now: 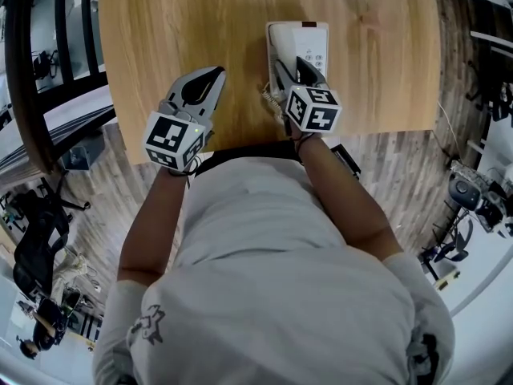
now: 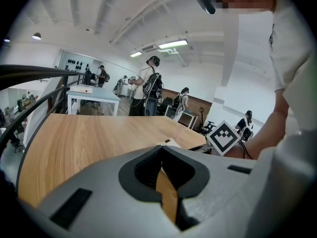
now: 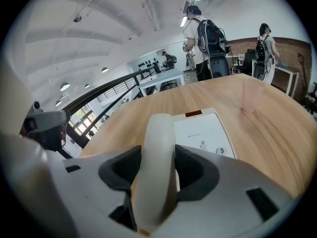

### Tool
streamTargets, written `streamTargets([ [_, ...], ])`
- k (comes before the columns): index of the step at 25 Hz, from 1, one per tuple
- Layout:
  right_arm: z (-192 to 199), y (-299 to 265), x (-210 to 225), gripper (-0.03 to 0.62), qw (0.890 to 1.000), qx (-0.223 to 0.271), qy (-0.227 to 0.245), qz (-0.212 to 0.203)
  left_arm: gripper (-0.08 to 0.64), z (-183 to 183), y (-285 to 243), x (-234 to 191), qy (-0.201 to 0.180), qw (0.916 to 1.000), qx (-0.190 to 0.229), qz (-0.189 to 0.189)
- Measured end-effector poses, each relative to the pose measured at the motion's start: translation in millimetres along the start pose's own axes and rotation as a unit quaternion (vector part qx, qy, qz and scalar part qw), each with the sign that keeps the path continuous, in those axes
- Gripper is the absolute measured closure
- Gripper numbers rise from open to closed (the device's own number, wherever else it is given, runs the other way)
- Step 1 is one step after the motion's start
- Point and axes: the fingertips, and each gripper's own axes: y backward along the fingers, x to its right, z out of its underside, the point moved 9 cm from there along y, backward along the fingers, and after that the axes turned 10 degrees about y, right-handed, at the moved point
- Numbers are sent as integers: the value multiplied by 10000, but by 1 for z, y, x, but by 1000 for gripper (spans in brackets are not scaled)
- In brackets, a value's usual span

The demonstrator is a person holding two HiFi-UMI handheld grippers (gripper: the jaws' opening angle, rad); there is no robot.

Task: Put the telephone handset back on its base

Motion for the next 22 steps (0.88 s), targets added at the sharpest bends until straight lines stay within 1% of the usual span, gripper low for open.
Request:
streamTargets([
  [8, 5, -8, 0, 368, 9998, -181, -33, -49, 554, 2, 2, -1, 26, 10000, 19, 49],
  [15, 7, -14, 1, 364, 9995, -284, 49, -101, 554, 3, 5, 0, 36, 10000, 69, 41],
  [22, 2, -14, 2, 335, 9995, -243, 170, -131, 554, 5, 12, -1, 38, 9999, 144, -13],
])
